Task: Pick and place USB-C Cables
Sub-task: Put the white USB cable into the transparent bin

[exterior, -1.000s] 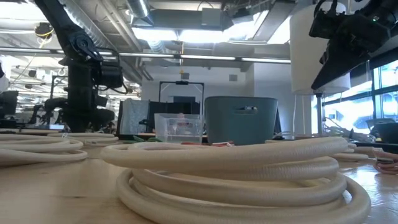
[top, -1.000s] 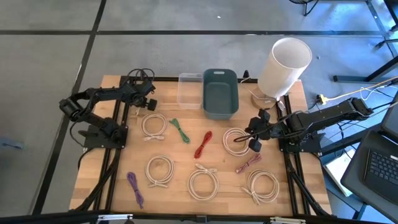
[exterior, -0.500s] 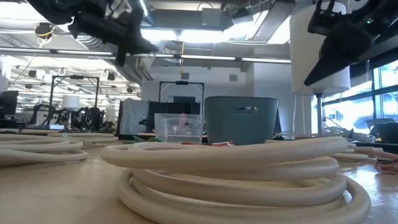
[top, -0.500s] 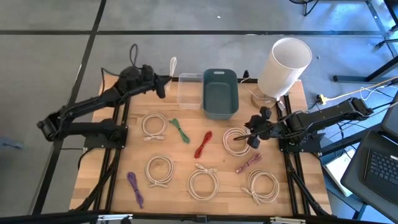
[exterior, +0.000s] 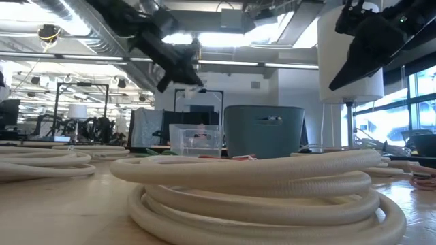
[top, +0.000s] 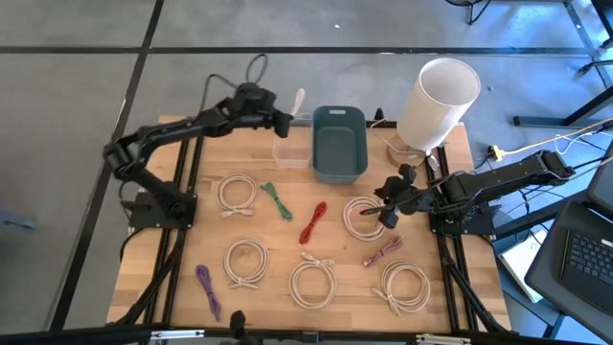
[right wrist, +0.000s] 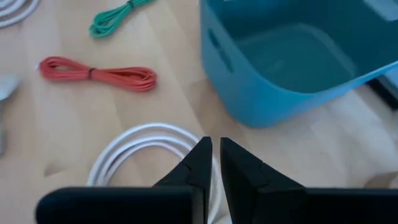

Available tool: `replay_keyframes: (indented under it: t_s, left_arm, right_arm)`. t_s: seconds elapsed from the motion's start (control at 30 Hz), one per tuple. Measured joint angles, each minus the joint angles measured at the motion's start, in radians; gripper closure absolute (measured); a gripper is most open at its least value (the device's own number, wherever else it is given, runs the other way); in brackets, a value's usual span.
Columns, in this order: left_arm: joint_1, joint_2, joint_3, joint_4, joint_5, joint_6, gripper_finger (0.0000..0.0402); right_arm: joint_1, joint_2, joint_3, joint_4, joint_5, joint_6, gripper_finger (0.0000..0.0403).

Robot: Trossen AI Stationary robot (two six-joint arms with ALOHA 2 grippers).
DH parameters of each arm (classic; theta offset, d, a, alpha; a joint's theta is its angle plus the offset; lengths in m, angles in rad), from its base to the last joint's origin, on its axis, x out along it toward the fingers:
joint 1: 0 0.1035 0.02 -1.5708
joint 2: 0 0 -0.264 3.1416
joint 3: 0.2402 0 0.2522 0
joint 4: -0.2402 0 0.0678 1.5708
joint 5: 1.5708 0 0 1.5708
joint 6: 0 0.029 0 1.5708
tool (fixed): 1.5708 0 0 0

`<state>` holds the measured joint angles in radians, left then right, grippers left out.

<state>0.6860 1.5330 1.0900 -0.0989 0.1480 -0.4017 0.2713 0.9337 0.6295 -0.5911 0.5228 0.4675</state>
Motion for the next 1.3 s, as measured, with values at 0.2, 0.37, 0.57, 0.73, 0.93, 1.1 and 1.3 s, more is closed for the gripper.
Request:
replay_keyframes:
  t_s: [0.2, 0.37, 0.57, 0.73, 0.93, 1.1, 1.3]
  left_arm:
    - [-0.005, 0.148, 0.081, -0.108, -0.075, -0.059, 0.0398]
    - [-0.018, 0.259, 0.082, -0.098, -0.059, -0.086, 0.0398]
    - [-0.023, 0.349, 0.082, -0.088, -0.066, -0.086, 0.0397]
    - [-0.023, 0.391, 0.084, -0.083, -0.066, -0.083, 0.0397]
    - [-0.024, 0.394, 0.086, -0.076, -0.065, -0.064, 0.0386]
    - [-0.023, 0.393, 0.085, -0.066, -0.059, -0.025, 0.0356]
    - [-0.026, 0.393, 0.084, -0.053, -0.058, -0.012, 0.0310]
  right_arm:
    - [0.000, 0.000, 0.000, -0.003, -0.027, 0.000, 0.0366]
    - [0.000, 0.000, 0.000, -0.004, -0.027, -0.002, 0.0366]
    - [0.000, 0.000, 0.000, -0.005, -0.029, -0.001, 0.0366]
    - [0.000, 0.000, 0.000, -0.006, -0.029, -0.001, 0.0366]
    - [0.000, 0.000, 0.000, -0.005, -0.029, -0.001, 0.0366]
    - [0.000, 0.000, 0.000, -0.005, -0.029, -0.001, 0.0366]
    - [0.000, 0.000, 0.000, -0.005, -0.029, -0.001, 0.0366]
